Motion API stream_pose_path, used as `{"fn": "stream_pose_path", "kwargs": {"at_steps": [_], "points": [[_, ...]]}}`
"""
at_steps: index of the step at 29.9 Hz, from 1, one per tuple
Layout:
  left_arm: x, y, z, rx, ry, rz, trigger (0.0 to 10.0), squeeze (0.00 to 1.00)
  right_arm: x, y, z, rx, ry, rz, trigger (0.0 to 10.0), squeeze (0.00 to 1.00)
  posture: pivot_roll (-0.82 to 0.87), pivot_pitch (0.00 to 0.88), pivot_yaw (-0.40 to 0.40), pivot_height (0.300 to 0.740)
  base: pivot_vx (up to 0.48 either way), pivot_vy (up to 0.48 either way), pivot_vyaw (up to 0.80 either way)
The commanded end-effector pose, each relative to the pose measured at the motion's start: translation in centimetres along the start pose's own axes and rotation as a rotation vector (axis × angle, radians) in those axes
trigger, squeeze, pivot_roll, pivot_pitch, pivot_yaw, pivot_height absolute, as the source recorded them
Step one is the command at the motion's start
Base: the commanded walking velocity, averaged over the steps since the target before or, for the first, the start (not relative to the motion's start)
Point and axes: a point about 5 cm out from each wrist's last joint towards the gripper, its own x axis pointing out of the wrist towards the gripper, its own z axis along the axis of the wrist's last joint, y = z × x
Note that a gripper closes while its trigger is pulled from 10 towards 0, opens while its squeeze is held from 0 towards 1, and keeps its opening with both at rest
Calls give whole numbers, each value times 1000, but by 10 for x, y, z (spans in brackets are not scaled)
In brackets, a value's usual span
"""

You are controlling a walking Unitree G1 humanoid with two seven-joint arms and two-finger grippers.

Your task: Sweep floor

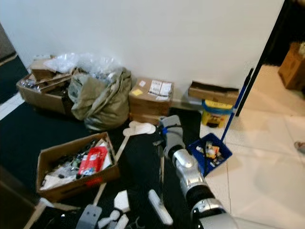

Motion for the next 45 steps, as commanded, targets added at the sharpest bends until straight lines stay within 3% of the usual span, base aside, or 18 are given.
{"fn": "stream_pose_path", "kwargs": {"at_steps": [1,7,33,39,45], "points": [[0,0,-1,17,7,-3,10000,0,2,0,8,-12,-38,8,10000,0,-81,21,14,740,0,0,0],[0,1,1,26,-1,-1,10000,0,4,7,12,-2,-55,36,10000,0,-80,22,16,740,0,0,0],[-1,11,-7,14,14,15,10000,0,3,9,11,5,-52,45,10000,0,-87,28,19,740,0,0,0],[-2,13,-11,31,15,22,10000,0,-7,-5,-2,39,-20,-5,10000,0,-105,42,33,740,0,0,0],[-2,16,-11,40,16,27,10000,0,-6,-4,-2,40,-23,-7,10000,0,-102,41,40,740,0,86,0]]}}
